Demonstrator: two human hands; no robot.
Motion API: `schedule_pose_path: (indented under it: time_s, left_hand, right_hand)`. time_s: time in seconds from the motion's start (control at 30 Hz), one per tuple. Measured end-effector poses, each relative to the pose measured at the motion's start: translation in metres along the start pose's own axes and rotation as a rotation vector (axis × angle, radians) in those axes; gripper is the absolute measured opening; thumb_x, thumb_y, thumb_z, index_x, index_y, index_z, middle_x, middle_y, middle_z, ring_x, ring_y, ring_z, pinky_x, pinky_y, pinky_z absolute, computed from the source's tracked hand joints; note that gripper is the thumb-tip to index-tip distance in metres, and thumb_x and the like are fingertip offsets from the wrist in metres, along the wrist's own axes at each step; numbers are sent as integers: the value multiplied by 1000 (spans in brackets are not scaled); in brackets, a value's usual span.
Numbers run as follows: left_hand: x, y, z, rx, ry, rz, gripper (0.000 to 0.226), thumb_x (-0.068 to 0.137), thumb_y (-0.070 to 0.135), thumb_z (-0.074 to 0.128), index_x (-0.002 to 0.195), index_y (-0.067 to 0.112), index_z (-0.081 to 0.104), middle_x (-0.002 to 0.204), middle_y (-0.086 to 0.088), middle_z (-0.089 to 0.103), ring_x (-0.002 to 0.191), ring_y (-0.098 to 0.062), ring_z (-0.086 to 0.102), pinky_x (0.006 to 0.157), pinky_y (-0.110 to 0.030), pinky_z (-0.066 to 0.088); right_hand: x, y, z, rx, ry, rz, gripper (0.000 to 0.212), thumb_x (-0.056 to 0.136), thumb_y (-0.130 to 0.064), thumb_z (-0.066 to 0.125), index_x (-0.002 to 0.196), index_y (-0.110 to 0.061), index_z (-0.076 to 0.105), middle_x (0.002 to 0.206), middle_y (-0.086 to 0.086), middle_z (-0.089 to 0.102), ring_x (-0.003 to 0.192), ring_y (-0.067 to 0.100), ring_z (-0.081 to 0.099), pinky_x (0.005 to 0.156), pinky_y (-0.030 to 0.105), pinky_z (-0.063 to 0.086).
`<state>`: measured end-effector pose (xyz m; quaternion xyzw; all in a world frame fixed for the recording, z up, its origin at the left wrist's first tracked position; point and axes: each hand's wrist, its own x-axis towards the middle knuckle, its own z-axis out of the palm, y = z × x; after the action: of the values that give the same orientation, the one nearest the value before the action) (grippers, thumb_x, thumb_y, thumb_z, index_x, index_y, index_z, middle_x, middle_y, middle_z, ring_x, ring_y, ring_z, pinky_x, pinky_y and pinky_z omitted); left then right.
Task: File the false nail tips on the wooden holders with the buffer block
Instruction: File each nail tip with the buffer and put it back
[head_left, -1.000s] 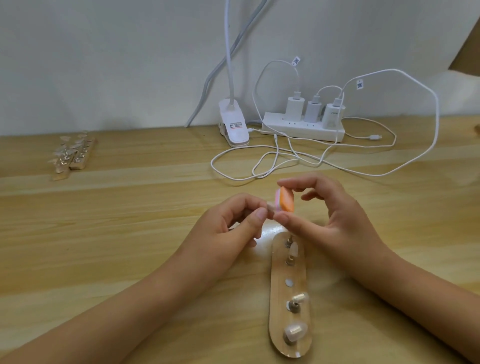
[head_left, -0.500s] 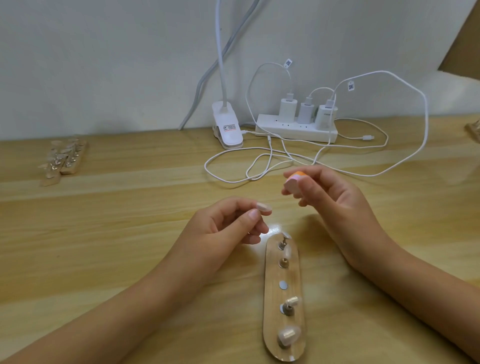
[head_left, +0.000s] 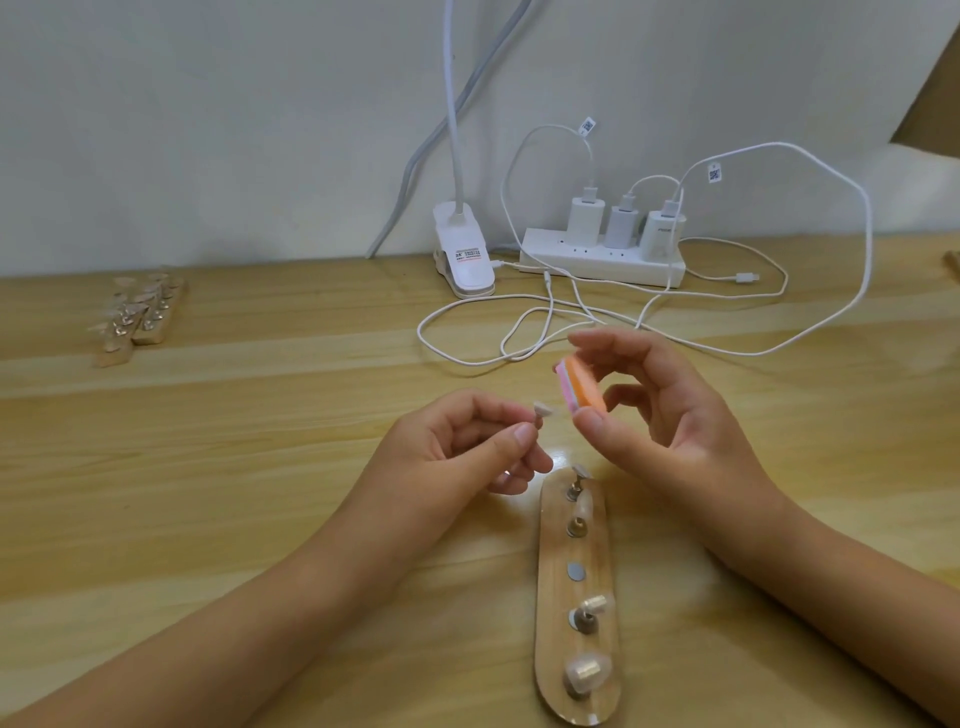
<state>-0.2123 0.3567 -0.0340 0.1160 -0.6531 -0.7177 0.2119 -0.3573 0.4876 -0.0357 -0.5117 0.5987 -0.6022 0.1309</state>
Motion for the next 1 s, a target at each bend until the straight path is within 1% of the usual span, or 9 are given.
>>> schedule_pose_path:
  time_s: [0.13,0.23,0.3,0.43,0.57,0.67,0.83,0.9,1.0]
  left_hand:
    - [1,1,0,-13,11,-22,21,74,21,65,86,5,64,67,-5,70,59,-10,62,57,-17,49]
    - [1,2,0,7,0,-39,9,79,13,67,79,6,62,57,-1,64,51,-8,55,52,-17,46]
    - [0,2,-1,39,2,-49,11,86,4,66,76,7,62,55,0,62,48,-8,53,50,-16,45]
    - [-1,6,0,72,14,-51,9,75,17,63,67,14,61,52,-2,58,42,-6,49,46,-14,39]
    - [0,6,-1,86,50,-68,10,73,20,63,65,14,59,50,-1,55,39,-5,44,42,-11,34]
    - [0,7,0,104,48,-69,10,73,20,62,64,15,59,50,-1,55,39,-4,44,43,-11,34]
    - [0,4,1,130,32,-60,9,72,20,63,67,13,61,49,1,56,40,-4,45,45,-12,36]
    - [-1,4,1,133,19,-56,7,72,19,62,68,13,61,49,2,56,41,-4,46,46,-13,37]
    - [0,4,1,142,16,-55,8,73,19,62,70,13,62,50,2,57,42,-3,47,47,-13,38]
  right_hand:
    - [-2,-1,1,-241,-40,-153,43,80,-31,69,121,-24,59,117,-2,62,112,21,57,90,30,45]
    - [-4,-3,4,-551,-109,-389,44,82,-32,73,121,-17,60,118,-2,61,112,19,57,97,25,37]
    - [-3,-4,5,-641,-103,-438,44,83,-36,73,119,-13,62,116,0,62,108,21,58,100,23,34]
    - [-4,-4,3,-661,-126,-465,44,84,-37,72,120,-15,60,115,2,62,105,25,60,100,22,34]
    - [-2,-3,2,-589,-108,-406,45,83,-37,72,122,-18,58,117,-3,61,111,16,56,100,24,34]
    - [-3,-2,2,-585,-143,-412,46,85,-36,71,124,-18,57,119,-2,60,112,16,55,100,25,35]
    - [-2,-2,-1,-491,-92,-330,45,85,-35,68,126,-22,56,123,-8,58,117,12,53,103,33,40]
    - [-3,-2,1,-493,-146,-343,45,85,-32,67,127,-22,56,124,-8,57,118,15,53,103,30,40]
    - [-3,-2,0,-456,-133,-305,43,84,-32,67,125,-21,59,120,-6,59,115,14,55,101,29,41]
